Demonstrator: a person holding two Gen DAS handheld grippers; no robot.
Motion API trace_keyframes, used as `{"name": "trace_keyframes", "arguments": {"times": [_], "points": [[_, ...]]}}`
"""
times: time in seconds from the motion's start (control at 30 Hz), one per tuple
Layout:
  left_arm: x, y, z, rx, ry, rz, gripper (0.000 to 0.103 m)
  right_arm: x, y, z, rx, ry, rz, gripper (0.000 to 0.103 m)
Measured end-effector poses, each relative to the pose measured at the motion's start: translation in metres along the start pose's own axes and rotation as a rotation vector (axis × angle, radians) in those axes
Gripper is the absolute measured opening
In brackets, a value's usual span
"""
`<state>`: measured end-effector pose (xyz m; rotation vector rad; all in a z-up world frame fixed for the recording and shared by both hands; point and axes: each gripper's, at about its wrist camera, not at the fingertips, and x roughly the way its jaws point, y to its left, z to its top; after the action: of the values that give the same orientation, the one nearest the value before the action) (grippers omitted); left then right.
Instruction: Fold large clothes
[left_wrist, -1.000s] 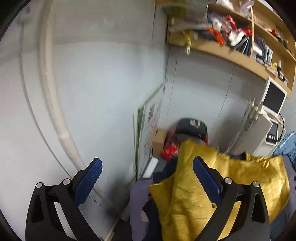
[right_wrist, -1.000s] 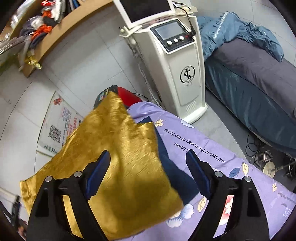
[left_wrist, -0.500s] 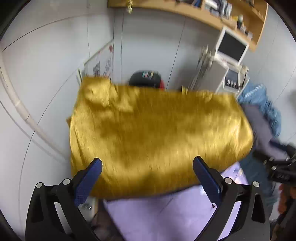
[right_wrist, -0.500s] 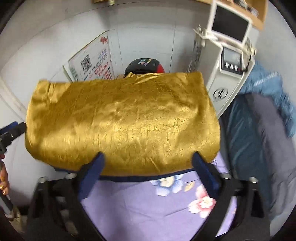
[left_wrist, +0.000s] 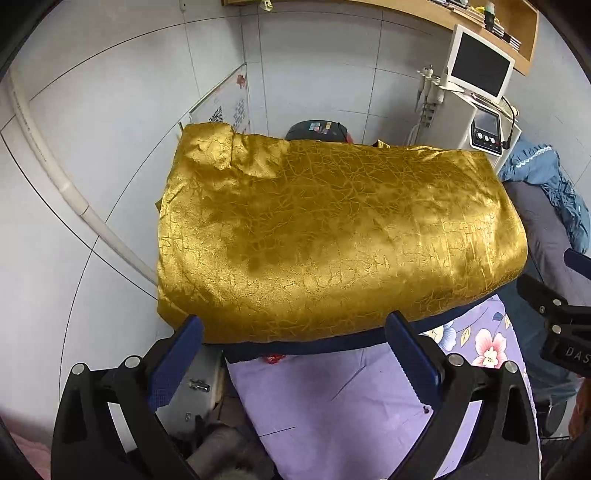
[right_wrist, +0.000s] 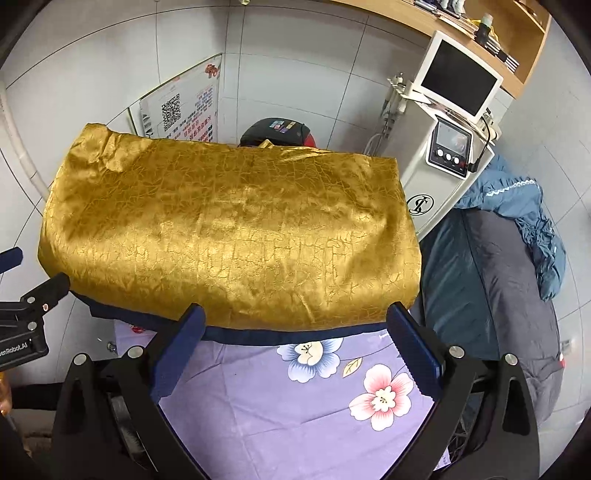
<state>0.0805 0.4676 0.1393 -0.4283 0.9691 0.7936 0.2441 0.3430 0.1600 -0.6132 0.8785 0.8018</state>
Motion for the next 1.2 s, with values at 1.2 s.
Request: {"name": "trace_keyframes", "arguments": {"times": [1.2], "points": [[0.006,-0.004,-0.008,0.043,0.034,0.053,0.097,0.013,0.01,-0.004,0.007,0.044,0.032,0.097]]}}
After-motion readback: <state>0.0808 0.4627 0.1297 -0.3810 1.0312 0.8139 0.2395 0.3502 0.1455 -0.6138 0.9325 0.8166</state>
